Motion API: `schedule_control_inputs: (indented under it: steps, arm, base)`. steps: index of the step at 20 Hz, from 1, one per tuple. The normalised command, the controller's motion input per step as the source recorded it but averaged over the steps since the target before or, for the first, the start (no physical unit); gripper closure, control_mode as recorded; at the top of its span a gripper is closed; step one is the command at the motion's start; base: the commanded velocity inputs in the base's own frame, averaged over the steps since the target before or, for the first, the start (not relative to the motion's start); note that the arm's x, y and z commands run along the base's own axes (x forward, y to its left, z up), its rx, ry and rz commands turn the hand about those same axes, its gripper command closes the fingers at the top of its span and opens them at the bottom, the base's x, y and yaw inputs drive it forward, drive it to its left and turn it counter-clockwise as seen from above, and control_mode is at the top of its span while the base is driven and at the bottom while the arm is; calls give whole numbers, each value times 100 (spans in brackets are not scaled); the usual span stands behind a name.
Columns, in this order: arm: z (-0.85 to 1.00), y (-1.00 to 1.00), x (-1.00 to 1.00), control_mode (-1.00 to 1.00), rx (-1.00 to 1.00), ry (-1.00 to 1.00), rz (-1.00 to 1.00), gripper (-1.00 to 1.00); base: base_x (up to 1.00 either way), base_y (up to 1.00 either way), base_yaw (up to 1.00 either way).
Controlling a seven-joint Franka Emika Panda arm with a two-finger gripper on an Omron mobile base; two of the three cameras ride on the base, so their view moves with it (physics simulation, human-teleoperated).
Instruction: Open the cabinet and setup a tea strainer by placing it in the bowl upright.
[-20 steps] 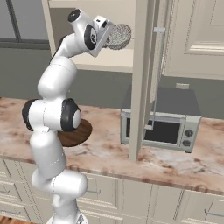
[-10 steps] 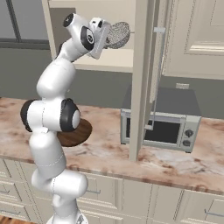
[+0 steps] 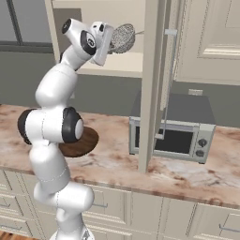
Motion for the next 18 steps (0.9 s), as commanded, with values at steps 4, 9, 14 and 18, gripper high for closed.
schedule_control_inputs:
  steps: [4, 9, 14, 18]
  arm:
    - [0, 0, -56, -100, 2, 4, -3, 100]
    - [0, 13, -63, -100, 1, 6, -5, 100]
    - [0, 26, -84, -100, 3, 2, -2, 100]
    - [0, 35, -99, -100, 9, 0, 0, 100]
  base:
    - [0, 0, 0]
    - [0, 0, 0]
    - [0, 0, 0]
    - [0, 0, 0]
